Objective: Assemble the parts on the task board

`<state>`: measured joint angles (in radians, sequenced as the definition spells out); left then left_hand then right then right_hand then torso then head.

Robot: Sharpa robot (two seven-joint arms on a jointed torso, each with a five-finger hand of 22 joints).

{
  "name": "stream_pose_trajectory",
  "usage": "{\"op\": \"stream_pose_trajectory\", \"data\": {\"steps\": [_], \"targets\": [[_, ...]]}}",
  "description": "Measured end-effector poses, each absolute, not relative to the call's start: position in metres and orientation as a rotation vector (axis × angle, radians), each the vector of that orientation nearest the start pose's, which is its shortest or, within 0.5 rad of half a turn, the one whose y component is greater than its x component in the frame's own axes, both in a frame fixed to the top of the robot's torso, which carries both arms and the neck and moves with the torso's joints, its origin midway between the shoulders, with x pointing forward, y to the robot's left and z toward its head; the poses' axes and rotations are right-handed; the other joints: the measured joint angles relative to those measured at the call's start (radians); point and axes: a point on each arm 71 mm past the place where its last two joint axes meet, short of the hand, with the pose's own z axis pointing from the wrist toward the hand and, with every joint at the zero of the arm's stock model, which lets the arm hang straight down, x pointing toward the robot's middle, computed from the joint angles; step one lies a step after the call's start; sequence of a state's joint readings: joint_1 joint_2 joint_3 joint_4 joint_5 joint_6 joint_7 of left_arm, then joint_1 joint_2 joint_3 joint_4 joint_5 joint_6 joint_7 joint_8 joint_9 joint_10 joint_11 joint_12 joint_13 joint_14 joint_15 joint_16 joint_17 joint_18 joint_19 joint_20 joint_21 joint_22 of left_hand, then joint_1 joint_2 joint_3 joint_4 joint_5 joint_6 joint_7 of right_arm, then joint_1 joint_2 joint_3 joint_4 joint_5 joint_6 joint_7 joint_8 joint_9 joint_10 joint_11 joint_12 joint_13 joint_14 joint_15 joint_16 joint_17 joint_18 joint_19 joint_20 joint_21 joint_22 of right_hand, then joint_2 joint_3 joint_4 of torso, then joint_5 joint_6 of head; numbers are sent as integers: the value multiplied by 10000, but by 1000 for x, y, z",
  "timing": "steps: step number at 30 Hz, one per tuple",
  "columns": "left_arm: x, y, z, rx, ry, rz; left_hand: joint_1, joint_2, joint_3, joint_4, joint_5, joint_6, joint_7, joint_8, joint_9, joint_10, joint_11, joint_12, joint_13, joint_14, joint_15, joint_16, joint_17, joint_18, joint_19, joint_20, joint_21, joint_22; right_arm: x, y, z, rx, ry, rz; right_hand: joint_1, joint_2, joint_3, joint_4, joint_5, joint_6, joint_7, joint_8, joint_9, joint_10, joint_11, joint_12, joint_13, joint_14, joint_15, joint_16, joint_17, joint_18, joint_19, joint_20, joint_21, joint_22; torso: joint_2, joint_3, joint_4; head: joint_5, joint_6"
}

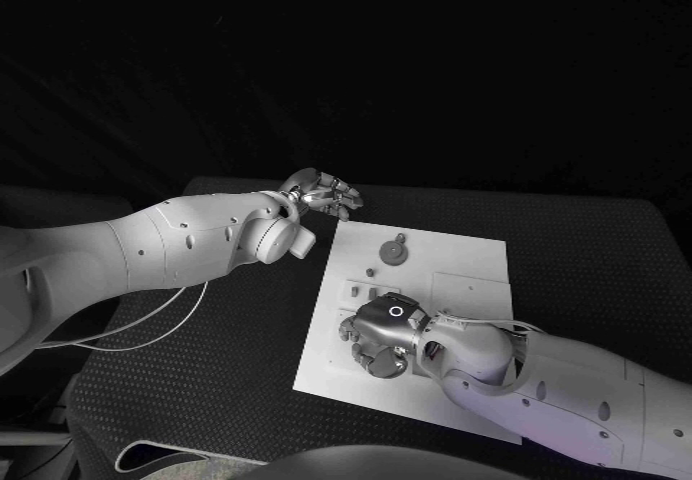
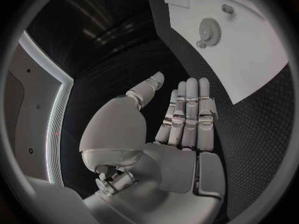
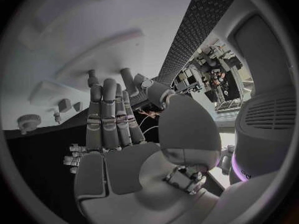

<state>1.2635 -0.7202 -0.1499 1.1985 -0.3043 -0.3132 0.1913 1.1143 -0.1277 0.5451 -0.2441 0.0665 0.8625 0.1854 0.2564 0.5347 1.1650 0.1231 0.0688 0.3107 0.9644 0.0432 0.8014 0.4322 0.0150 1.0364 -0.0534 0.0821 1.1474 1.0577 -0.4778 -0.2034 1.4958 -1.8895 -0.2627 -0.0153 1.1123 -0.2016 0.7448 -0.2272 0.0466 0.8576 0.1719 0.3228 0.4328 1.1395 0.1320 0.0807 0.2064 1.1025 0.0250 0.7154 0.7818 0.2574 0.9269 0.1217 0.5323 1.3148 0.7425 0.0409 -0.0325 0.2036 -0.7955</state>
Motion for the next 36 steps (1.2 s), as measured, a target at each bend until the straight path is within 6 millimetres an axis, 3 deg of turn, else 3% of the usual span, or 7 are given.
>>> {"op": "stream_pose_trajectory", "data": {"steps": [7,12,18,22,24,30,36], "targets": [[543,248,-209,-8924,16194,-10950,0,0,0,0,0,0,0,0,0,0,0,0,0,0,0,0,10,0,0,0,0,0,381,-27,-287,-8426,16211,8967,-125,-441,-122,205,0,-162,14,-9,-56,-89,53,-10,-16,-19,18,47,0,-25,-18,18,0,-26,-3,0,0,-29,29],[544,250,-209,-8945,16165,-10895,0,0,0,0,0,0,0,0,0,-37,38,0,0,0,0,0,10,0,0,0,0,0,380,-41,-280,-8105,16252,9025,-486,-861,-649,407,0,-818,-218,-267,-173,-493,148,-87,-95,-95,95,171,-3,-90,-125,52,119,-99,-7,0,-6,-113,105],[544,254,-209,-8973,16117,-10826,0,0,0,0,0,0,-1,0,0,-37,38,0,0,0,0,0,10,0,0,0,0,8,393,-55,-240,-6940,15580,9364,-548,-803,-991,578,0,-1000,-295,-258,-168,-491,139,-44,-80,-41,41,417,23,-104,-115,51,276,-65,-16,24,-21,-379,262],[545,257,-209,-9011,16068,-10734,0,0,0,0,0,0,-1,0,0,-37,37,0,0,0,0,0,19,0,0,0,0,8,411,-81,-222,-5720,15732,9196,-582,-591,-1117,703,0,-535,61,113,6,937,-381,924,555,64,-279,727,91,-61,-11,16,446,-66,-29,41,-51,-454,349],[546,258,-209,-9023,16044,-10699,0,0,0,0,0,0,0,4,0,-37,37,0,0,0,1,0,19,0,0,0,0,8,421,-99,-216,-5000,16036,9015,-553,-436,-1291,749,0,-225,20,353,177,1270,-593,1555,1207,210,-464,1091,228,63,30,-25,595,-68,-44,48,-74,-494,387],[548,258,-210,-9038,16018,-10669,0,0,-27,27,0,0,0,41,0,-37,37,0,0,0,0,0,19,0,0,0,0,8,443,-151,-210,-2504,17572,8570,-505,-17,-1548,749,0,-100,-112,547,668,6,-765,3747,4157,-61,-661,2537,685,69,153,-148,1228,-69,-89,69,-134,-660,527],[548,258,-210,-9057,16023,-10661,0,0,-27,27,0,0,0,41,0,-37,37,0,0,0,0,0,29,0,38,-37,0,7,445,-185,-219,-430,19285,8437,-546,112,-1638,793,59,20,-286,495,912,-838,-731,8983,8536,-184,-835,6092,1856,54,513,-535,3060,-68,-123,94,-192,-895,645]]}}
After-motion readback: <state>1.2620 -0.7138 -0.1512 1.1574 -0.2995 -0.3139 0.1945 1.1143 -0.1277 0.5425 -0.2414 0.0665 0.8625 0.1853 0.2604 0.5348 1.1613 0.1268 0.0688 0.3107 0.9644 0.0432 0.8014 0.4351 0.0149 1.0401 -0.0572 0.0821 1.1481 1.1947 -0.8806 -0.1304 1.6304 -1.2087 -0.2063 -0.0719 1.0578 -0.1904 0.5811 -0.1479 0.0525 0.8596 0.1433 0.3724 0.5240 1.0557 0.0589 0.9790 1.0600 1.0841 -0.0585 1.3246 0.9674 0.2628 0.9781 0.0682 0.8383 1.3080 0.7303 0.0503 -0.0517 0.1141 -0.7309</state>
